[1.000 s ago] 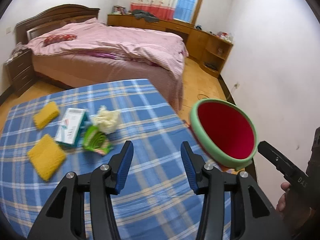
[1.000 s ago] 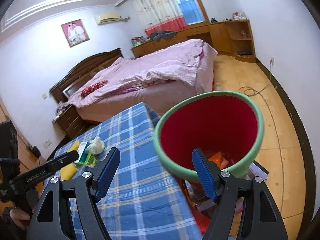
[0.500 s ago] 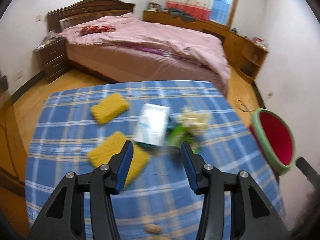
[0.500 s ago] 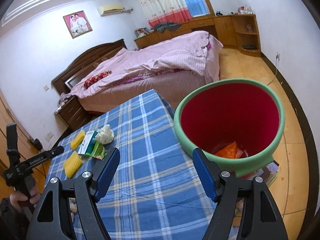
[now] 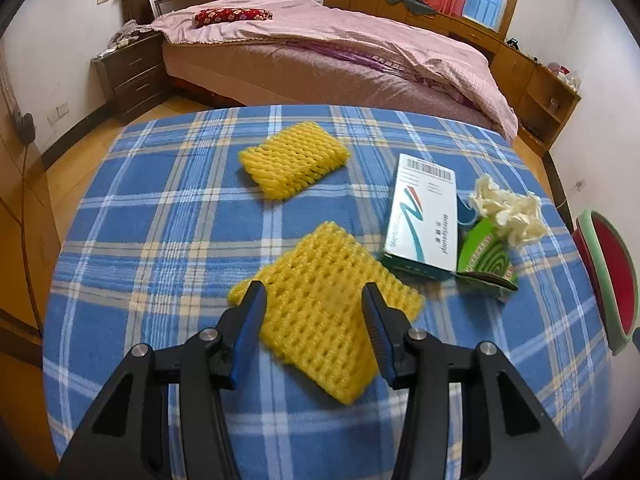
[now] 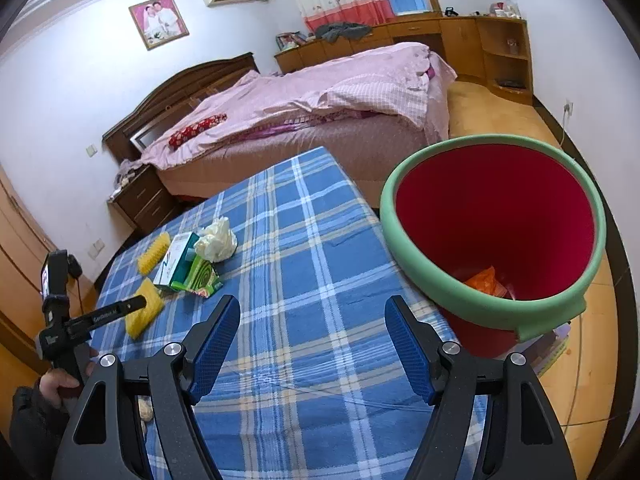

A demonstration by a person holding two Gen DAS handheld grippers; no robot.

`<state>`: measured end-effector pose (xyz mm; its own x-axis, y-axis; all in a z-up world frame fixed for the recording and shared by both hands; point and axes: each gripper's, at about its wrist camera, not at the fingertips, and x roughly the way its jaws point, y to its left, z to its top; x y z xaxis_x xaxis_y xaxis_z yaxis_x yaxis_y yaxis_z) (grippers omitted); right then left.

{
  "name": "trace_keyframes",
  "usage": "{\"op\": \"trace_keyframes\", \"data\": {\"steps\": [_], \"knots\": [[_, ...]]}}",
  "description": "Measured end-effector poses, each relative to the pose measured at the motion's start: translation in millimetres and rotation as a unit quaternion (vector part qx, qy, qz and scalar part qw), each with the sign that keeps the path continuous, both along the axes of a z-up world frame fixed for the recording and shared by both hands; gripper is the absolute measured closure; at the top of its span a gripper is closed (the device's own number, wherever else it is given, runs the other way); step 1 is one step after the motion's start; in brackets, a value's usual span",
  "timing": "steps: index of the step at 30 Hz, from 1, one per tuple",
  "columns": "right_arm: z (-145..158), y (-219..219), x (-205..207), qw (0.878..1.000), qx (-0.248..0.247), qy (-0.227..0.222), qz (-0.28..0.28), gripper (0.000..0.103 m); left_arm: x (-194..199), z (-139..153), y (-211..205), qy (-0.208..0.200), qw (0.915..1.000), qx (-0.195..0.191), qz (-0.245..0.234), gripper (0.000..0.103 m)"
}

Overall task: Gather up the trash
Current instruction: 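Grasp the yellow foam net with the left gripper while the right grasps the green coil packet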

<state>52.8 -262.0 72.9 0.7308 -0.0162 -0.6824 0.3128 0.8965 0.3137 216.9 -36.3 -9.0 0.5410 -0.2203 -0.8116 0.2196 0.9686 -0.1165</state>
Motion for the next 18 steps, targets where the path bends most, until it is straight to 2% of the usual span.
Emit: {"op": "trace_keyframes", "data": {"steps": [4, 12, 17, 18], "knots": [[-3, 5, 5, 1.0, 0.0, 0.006, 0.005, 0.027, -5, -1, -5, 0.003, 0.9997, -0.007, -0.025, 0.045], [-8, 18, 15, 1.0, -0.002, 0.015, 0.021, 0.027, -24, 0, -22, 0.001, 0.998, 0.01, -0.063, 0.045], [-9, 25, 20, 0.999, -0.003, 0.019, 0.028, 0.027, -29, -1, -28, -0.008, 0.9977, 0.032, -0.059, 0.046], [-10, 27, 21, 0.999, -0.003, 0.021, 0.029, 0.027, -29, -1, -29, -0.007, 0.9979, 0.031, -0.056, 0.049]]}}
